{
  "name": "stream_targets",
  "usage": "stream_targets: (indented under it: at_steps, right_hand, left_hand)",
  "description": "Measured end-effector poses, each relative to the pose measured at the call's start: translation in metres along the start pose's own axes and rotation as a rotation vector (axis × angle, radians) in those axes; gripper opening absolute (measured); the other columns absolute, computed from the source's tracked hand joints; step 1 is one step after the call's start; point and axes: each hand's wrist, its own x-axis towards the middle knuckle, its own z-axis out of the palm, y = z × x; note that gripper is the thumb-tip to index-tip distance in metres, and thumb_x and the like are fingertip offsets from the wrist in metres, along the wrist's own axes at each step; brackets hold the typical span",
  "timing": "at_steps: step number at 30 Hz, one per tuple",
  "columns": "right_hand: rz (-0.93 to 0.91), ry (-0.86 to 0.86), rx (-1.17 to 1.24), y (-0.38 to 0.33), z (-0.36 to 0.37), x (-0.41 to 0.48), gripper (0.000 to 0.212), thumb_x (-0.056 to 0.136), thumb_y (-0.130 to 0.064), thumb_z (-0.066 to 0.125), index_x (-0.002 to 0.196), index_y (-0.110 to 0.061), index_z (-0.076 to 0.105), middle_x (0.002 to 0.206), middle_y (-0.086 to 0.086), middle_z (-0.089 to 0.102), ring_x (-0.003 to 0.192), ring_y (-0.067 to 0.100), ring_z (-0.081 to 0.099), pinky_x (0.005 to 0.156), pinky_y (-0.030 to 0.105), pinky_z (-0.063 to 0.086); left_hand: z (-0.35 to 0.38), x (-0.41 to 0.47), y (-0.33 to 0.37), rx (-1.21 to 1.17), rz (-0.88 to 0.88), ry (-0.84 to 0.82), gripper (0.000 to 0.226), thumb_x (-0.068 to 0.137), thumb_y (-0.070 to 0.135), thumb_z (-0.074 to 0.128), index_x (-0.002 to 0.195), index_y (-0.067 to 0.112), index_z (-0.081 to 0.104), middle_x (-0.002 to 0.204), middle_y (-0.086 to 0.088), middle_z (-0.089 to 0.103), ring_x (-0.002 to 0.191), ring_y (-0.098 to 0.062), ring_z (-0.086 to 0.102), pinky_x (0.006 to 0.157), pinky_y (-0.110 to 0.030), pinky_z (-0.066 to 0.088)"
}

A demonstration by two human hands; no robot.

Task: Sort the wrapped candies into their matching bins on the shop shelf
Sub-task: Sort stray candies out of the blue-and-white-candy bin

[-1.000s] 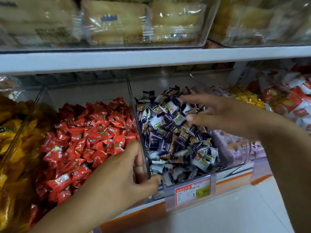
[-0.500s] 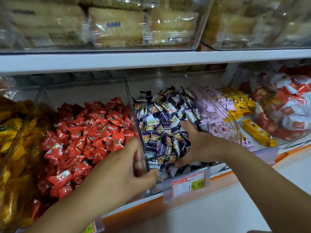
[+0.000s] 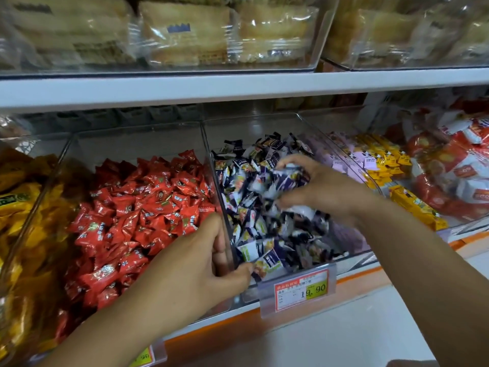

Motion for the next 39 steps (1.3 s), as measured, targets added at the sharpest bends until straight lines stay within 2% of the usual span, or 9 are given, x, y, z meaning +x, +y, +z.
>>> stream_targets:
  at_steps: [3, 8, 13, 15, 18, 30, 33, 35, 39]
  right_hand:
    - [-0.101, 0.127, 0.091, -0.012, -0.005, 0.011, 0.050, 0.075, -0.014, 0.080, 0.116, -0.033, 0.059, 0.110, -0.009, 0.056, 0.089, 0.003, 0.056, 0.075, 0.016, 0.045]
    - [-0.117, 0.006, 0.049, -0.019, -0.004, 0.011, 0.081, 0.063, -0.053, 0.075, 0.137, -0.052, 0.041, 0.144, -0.011, 0.043, 0.127, 0.011, 0.046, 0.099, 0.035, 0.044]
    - [-0.024, -0.101, -0.580, -0.027, -0.034, -0.022, 0.026, 0.085, -0.056, 0.058, 0.110, -0.048, 0.059, 0.115, -0.015, 0.063, 0.099, 0.006, 0.062, 0.091, 0.031, 0.049]
    - [0.108, -0.331, -0.781, -0.021, -0.025, -0.031, 0.039, 0.081, -0.066, 0.055, 0.117, -0.051, 0.055, 0.125, -0.019, 0.057, 0.105, 0.001, 0.057, 0.087, 0.019, 0.043]
    - [0.218, -0.478, -0.912, -0.001, 0.002, -0.031, 0.082, 0.074, -0.078, 0.053, 0.145, -0.052, 0.022, 0.155, -0.011, 0.025, 0.138, 0.016, 0.034, 0.108, 0.031, 0.034]
    - [0.190, -0.547, -0.791, 0.019, 0.018, -0.003, 0.094, 0.072, -0.071, 0.066, 0.149, -0.035, 0.027, 0.151, -0.015, 0.035, 0.135, 0.014, 0.039, 0.109, 0.032, 0.037]
    - [0.217, -0.542, -0.614, 0.026, 0.020, 0.002, 0.066, 0.061, -0.066, 0.074, 0.115, -0.030, 0.061, 0.113, -0.016, 0.065, 0.104, 0.010, 0.059, 0.096, 0.033, 0.049]
    - [0.203, -0.538, -0.550, 0.028, 0.022, 0.002, 0.053, 0.058, -0.062, 0.076, 0.097, -0.029, 0.064, 0.097, -0.013, 0.069, 0.092, 0.009, 0.063, 0.091, 0.033, 0.052]
    - [0.183, -0.522, -0.509, 0.028, 0.024, -0.002, 0.073, 0.069, -0.054, 0.077, 0.132, -0.028, 0.052, 0.109, -0.017, 0.065, 0.099, 0.004, 0.060, 0.089, 0.023, 0.048]
  left_hand:
    - [0.001, 0.000, 0.000, -0.021, -0.009, -0.010, 0.038, 0.079, 0.047, 0.067, 0.089, 0.021, 0.041, 0.071, 0.017, 0.060, 0.054, -0.006, 0.050, 0.058, -0.031, 0.045]
    - [0.001, 0.001, 0.000, -0.020, -0.003, 0.005, 0.039, 0.079, 0.047, 0.069, 0.088, 0.020, 0.041, 0.070, 0.017, 0.061, 0.054, -0.005, 0.050, 0.054, -0.023, 0.041]
    - [0.001, 0.002, -0.001, -0.024, 0.004, 0.005, 0.041, 0.078, 0.047, 0.069, 0.084, 0.020, 0.038, 0.066, 0.018, 0.059, 0.054, -0.005, 0.049, 0.054, -0.022, 0.040]
    - [0.001, 0.001, -0.001, -0.015, 0.008, 0.017, 0.040, 0.078, 0.047, 0.069, 0.084, 0.020, 0.039, 0.067, 0.018, 0.059, 0.054, -0.005, 0.050, 0.054, -0.023, 0.041]
    - [0.002, 0.002, -0.003, -0.028, 0.023, 0.037, 0.039, 0.077, 0.045, 0.070, 0.087, 0.020, 0.042, 0.067, 0.014, 0.060, 0.056, -0.008, 0.052, 0.061, -0.034, 0.047]
    - [0.002, 0.000, -0.001, -0.007, 0.001, 0.025, 0.039, 0.079, 0.046, 0.070, 0.081, 0.023, 0.038, 0.067, 0.018, 0.060, 0.054, -0.007, 0.048, 0.060, -0.034, 0.045]
    - [0.002, 0.002, -0.002, -0.017, -0.007, 0.012, 0.038, 0.079, 0.047, 0.069, 0.084, 0.023, 0.039, 0.068, 0.016, 0.060, 0.055, -0.009, 0.051, 0.061, -0.035, 0.046]
    - [0.002, 0.002, -0.002, -0.013, -0.002, 0.015, 0.037, 0.078, 0.049, 0.068, 0.089, 0.024, 0.043, 0.072, 0.015, 0.061, 0.060, -0.014, 0.055, 0.062, -0.036, 0.047]
    - [0.002, 0.002, -0.003, -0.003, -0.003, 0.014, 0.038, 0.076, 0.052, 0.066, 0.090, 0.023, 0.044, 0.074, 0.018, 0.061, 0.059, -0.009, 0.055, 0.059, -0.031, 0.046]
